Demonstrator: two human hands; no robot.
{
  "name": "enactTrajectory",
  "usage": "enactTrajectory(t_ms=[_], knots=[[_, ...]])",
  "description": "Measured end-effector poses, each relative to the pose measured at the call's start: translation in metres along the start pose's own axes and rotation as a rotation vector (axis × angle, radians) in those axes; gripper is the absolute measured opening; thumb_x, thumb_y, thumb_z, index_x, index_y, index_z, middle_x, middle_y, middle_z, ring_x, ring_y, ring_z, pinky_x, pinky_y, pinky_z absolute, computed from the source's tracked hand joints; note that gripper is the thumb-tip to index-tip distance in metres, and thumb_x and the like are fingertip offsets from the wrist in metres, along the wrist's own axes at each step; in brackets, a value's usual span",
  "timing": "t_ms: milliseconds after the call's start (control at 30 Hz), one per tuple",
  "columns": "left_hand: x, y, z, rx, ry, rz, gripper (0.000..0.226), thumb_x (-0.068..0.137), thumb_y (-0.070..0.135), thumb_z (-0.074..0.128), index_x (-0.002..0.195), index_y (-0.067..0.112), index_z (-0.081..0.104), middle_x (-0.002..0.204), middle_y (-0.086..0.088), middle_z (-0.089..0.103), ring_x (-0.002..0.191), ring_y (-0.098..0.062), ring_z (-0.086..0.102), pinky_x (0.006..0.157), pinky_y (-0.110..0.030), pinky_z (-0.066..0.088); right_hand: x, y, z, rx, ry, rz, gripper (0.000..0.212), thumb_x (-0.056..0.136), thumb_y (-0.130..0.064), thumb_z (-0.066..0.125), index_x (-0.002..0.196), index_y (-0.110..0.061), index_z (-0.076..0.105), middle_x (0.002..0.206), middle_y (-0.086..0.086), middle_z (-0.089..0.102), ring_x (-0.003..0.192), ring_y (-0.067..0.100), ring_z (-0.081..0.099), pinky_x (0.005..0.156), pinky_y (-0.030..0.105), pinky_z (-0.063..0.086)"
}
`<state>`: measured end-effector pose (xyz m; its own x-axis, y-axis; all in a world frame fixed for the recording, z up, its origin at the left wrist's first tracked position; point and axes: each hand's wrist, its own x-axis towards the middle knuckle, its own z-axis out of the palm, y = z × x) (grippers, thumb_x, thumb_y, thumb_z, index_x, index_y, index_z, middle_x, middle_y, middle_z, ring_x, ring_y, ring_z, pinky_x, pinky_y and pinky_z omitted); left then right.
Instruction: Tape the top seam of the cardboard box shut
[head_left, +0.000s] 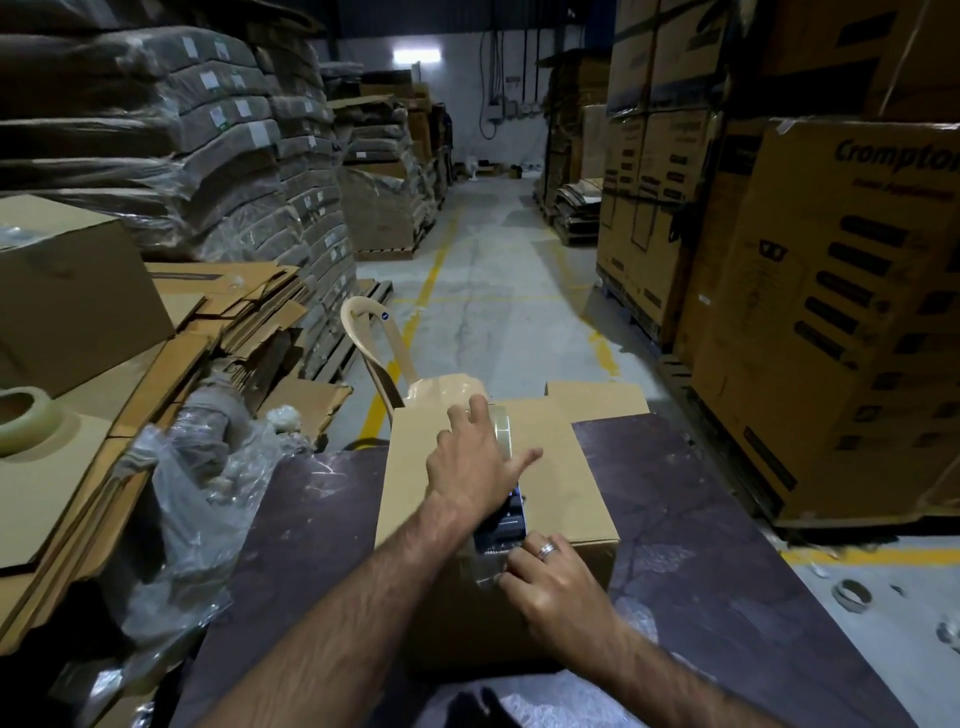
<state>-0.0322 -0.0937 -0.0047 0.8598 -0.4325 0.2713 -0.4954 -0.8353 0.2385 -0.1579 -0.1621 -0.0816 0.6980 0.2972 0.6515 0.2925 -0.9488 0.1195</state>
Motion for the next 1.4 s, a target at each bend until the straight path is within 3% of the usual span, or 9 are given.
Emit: enactTrajectory(t_ms=[167,433,500,700,833,900,1033,1200,1400], knots=[[0.034,-0.001,-0.003,-0.107,-0.058,0.007,0.049,0.094,0.050,0.035,0.119,0.009,0.047,0.109,-0.020,0.057,0.088,-0.031,0.055,0.069,-0.036,0.038,-0.012,-0.014,-0.009,0.023,-0.036,-0.047,0.024,0.081,-0.006,0.044,0.064,-0.014,0.059,0.065,0.001,0.054,0.068,0.016,0.040,0.060,0.027,0.033],[0.068,-0.006,-0.015,-0.080,-0.341,-0.050,0.068,0.086,0.059,0.035,0.125,0.006,0.052,0.125,-0.017,0.057,0.106,-0.032,0.054,0.088,-0.039,0.046,-0.025,-0.024,-0.012,-0.001,-0.076,-0.045,0.045,0.099,-0.009,0.029,0.072,-0.014,0.065,0.069,0.000,0.055,0.071,0.015,0.038,0.060,0.026,0.031],[0.072,-0.006,-0.017,-0.107,-0.351,-0.074,0.072,0.085,0.063,0.037,0.125,0.005,0.053,0.125,-0.017,0.057,0.105,-0.031,0.055,0.090,-0.040,0.047,-0.026,-0.023,-0.013,-0.007,-0.114,-0.066,0.036,0.096,-0.013,0.037,0.076,-0.015,0.067,0.071,0.000,0.056,0.073,0.014,0.039,0.062,0.025,0.031],[0.051,-0.012,-0.017,-0.286,-0.053,-0.174,0.084,0.087,0.073,0.026,0.121,0.000,0.051,0.103,-0.011,0.065,0.086,-0.026,0.063,0.078,-0.041,0.055,-0.035,-0.015,-0.005,-0.005,-0.104,-0.065,0.011,0.085,-0.015,0.064,0.074,-0.017,0.061,0.072,-0.001,0.055,0.069,0.015,0.043,0.058,0.028,0.035],[-0.032,-0.035,-0.026,-0.464,0.294,0.106,0.014,0.098,0.033,0.043,0.096,0.021,0.050,0.083,0.007,0.053,0.071,-0.008,0.053,0.062,-0.031,0.049,-0.045,-0.017,-0.008,0.014,-0.068,-0.011,0.022,0.094,-0.016,0.051,0.078,-0.015,0.065,0.076,0.000,0.059,0.066,0.015,0.048,0.056,0.029,0.038],[-0.085,-0.048,-0.022,-0.462,0.284,0.228,0.010,0.094,0.014,0.049,0.095,0.023,0.053,0.084,0.012,0.051,0.073,-0.004,0.051,0.063,-0.022,0.043,-0.047,-0.021,-0.010,0.015,-0.047,0.021,0.027,0.097,-0.015,0.047,0.079,-0.014,0.067,0.077,0.000,0.061,0.067,0.016,0.049,0.058,0.029,0.037],[-0.148,-0.067,0.014,-0.292,0.120,0.330,0.045,0.074,-0.002,0.063,0.105,0.028,0.053,0.101,0.014,0.050,0.089,-0.003,0.047,0.072,-0.014,0.042,-0.049,-0.021,-0.013,0.020,-0.035,0.018,0.020,0.093,-0.013,0.049,0.089,-0.014,0.068,0.081,0.000,0.062,0.070,0.017,0.047,0.061,0.030,0.037],[-0.160,-0.072,0.037,-0.306,0.075,0.410,0.045,0.069,0.020,0.081,0.106,0.028,0.058,0.103,0.012,0.049,0.091,-0.005,0.048,0.072,-0.017,0.047,-0.045,-0.017,-0.023,0.012,-0.043,0.022,0.042,0.102,-0.014,0.028,0.092,-0.014,0.068,0.077,0.000,0.059,0.071,0.017,0.044,0.065,0.030,0.032],[-0.154,-0.070,0.042,-0.337,0.210,0.388,0.022,0.082,0.038,0.065,0.101,0.026,0.063,0.095,0.010,0.055,0.086,-0.004,0.048,0.068,-0.014,0.044,-0.042,-0.013,-0.026,0.044,-0.033,0.023,0.040,0.101,-0.012,0.028,0.095,-0.009,0.067,0.075,0.002,0.060,0.073,0.017,0.045,0.071,0.031,0.035]])
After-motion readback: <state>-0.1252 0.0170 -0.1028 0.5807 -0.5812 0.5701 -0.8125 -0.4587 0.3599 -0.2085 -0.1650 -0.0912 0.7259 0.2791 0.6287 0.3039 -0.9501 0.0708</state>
